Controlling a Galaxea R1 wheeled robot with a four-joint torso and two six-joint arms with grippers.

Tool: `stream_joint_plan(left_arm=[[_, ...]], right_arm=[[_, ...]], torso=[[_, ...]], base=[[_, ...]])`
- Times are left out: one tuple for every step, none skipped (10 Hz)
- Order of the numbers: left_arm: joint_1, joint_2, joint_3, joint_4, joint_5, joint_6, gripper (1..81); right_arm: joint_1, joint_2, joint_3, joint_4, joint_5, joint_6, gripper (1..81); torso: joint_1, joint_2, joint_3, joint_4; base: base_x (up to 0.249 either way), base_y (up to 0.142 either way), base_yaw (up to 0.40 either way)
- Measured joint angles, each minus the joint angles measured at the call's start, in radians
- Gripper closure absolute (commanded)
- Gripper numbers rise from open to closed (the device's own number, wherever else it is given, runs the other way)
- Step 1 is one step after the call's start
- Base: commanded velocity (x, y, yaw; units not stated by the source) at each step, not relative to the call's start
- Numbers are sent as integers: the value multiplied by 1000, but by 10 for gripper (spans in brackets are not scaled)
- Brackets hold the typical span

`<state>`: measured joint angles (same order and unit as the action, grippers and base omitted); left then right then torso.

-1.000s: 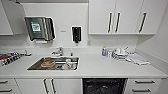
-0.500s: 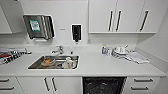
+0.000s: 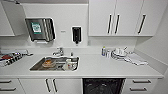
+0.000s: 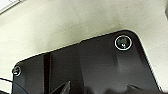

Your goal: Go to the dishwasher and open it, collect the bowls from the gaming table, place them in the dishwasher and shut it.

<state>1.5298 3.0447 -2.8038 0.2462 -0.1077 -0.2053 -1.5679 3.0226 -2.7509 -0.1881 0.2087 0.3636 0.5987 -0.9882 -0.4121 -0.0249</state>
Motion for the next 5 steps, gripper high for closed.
stream_joint_plan(left_arm=[[1, 0, -7, 0, 2, 0, 10], [1, 0, -7, 0, 2, 0, 10], [1, 4, -7, 0, 1, 0, 10], [0, 8, -7, 0, 0, 0, 10], [3, 10, -7, 0, 3, 0, 10]], right_arm=[[0, 3, 0, 0, 0, 0, 10], [0, 3, 0, 0, 0, 0, 10], [0, 2, 0, 0, 0, 0, 10], [0, 2, 0, 0, 1, 0, 10], [-2, 3, 0, 0, -1, 0, 10]], torso=[[-24, 37, 24, 0], [-47, 72, 48, 0], [-72, 110, 71, 0], [-95, 143, 82, 0], [-115, 175, 89, 0]], base=[[0, 0, 0], [0, 0, 0], [0, 0, 0], [0, 0, 0], [0, 0, 0]])
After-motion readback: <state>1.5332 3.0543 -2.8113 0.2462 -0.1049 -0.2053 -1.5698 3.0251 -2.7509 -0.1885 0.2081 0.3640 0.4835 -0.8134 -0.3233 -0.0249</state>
